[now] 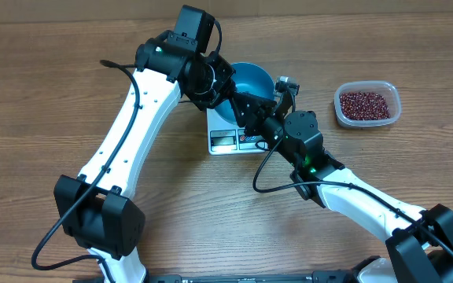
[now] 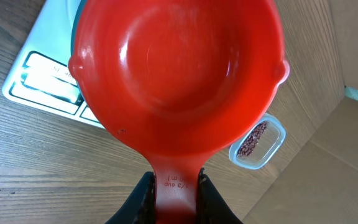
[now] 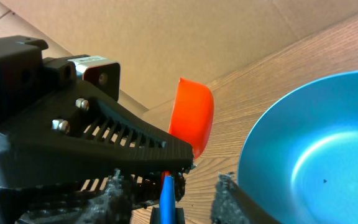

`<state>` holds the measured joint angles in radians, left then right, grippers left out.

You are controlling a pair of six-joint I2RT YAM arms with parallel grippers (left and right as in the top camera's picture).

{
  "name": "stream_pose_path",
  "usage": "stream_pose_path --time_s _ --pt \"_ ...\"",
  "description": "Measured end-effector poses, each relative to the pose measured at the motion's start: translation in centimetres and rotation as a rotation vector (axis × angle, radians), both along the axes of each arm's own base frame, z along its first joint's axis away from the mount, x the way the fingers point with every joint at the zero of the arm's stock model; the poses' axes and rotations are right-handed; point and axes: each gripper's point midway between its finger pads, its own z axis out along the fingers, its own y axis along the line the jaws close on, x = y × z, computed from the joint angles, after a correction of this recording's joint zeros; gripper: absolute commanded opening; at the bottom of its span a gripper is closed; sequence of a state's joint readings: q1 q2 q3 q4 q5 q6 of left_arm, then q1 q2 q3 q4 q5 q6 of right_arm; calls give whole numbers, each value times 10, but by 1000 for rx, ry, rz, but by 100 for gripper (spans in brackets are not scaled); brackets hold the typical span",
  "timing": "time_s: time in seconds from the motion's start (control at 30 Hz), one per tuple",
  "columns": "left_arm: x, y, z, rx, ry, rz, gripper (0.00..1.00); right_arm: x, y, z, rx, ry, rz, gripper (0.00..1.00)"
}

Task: Scoop item into bowl and weigh 150g on scale
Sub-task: 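Grasp the blue handle with the right gripper beside the left gripper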

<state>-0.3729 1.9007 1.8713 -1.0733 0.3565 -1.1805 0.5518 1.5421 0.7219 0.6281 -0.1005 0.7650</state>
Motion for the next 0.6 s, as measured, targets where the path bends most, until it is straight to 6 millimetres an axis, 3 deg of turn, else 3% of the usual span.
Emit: stream_pose_path --time_s 0.33,0.6 --pt "0 0 0 0 0 0 9 0 0 -1 -1 3 4 23" --pt "0 0 0 1 2 0 9 -2 3 -1 0 8 24 17"
